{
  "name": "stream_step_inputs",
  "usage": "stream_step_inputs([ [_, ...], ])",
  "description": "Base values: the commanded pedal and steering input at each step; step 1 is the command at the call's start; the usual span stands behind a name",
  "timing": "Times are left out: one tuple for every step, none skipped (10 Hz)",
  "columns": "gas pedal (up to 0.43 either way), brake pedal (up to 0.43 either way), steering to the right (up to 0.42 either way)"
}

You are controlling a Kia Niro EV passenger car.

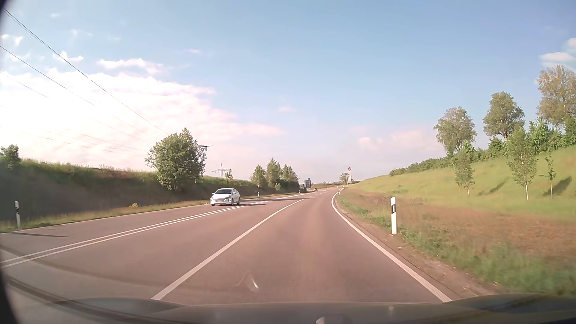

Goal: Follow the waypoints while adhering to traffic rules and regulations

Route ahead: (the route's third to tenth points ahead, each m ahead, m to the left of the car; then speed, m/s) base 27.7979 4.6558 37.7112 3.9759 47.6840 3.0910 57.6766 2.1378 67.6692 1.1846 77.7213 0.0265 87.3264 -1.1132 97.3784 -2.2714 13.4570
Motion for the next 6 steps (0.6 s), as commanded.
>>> stream_step_inputs([
  [0.390,0.000,0.008],
  [0.390,0.000,0.007],
  [0.390,0.000,0.006],
  [0.390,0.000,0.005],
  [0.390,0.000,0.004],
  [0.390,0.000,0.002],
])
